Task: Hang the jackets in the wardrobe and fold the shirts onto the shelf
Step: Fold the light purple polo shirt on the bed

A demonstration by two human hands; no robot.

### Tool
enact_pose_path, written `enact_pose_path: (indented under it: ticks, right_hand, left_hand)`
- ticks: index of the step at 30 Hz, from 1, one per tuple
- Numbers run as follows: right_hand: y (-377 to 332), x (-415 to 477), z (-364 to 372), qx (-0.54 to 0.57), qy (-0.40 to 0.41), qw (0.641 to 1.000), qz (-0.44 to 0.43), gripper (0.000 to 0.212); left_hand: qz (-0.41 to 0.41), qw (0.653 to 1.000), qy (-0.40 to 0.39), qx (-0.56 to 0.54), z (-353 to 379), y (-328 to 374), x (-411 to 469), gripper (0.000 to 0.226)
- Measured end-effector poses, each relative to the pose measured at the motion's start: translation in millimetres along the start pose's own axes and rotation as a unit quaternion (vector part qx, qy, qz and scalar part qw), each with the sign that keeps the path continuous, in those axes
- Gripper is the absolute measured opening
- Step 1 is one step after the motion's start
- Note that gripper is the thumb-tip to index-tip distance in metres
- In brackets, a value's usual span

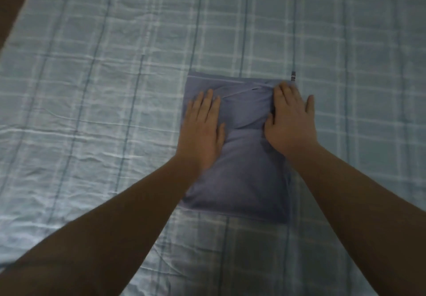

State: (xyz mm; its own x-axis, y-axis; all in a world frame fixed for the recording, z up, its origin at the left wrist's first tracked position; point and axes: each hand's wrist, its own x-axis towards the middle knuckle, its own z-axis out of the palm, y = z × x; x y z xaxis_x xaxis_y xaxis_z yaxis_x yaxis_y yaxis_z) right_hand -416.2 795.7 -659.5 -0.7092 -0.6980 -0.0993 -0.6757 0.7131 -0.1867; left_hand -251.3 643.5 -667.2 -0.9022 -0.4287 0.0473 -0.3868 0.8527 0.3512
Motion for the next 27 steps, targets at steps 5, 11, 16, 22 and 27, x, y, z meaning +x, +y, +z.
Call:
enact_pose_path:
  ticks: [5, 11, 16, 22, 27]
  right_hand:
    - [-27.7, 28.3, -12.9, 0.132, -0.005, 0.945, -0.300, 0.053]
    - [-37.5, 67.0, 9.3, -0.038, -0.172, 0.892, -0.416, 0.051]
    - [-33.3, 74.6, 13.4, -0.124, -0.154, 0.896, -0.398, 0.058]
    - [-39.0, 70.6, 12.5, -0.121, -0.136, 0.912, -0.368, 0.058]
    - [-40.1, 35.8, -6.9, 0.007, -0.061, 0.945, -0.320, 0.053]
  left_hand:
    - [0.086, 0.996, 0.008, -0.014, 5.5, 12.5, -66.4, 0.055]
    - [0.125, 0.989, -0.068, 0.035, 14.8, -0.1, -91.3, 0.056]
    - [0.113, 0.988, -0.089, 0.057, 17.7, -1.4, -94.2, 0.060]
    - [0.071, 0.993, -0.083, 0.049, 16.3, 4.7, -88.7, 0.059]
    - [0.039, 0.994, -0.077, 0.073, 9.7, 6.8, -69.0, 0.059]
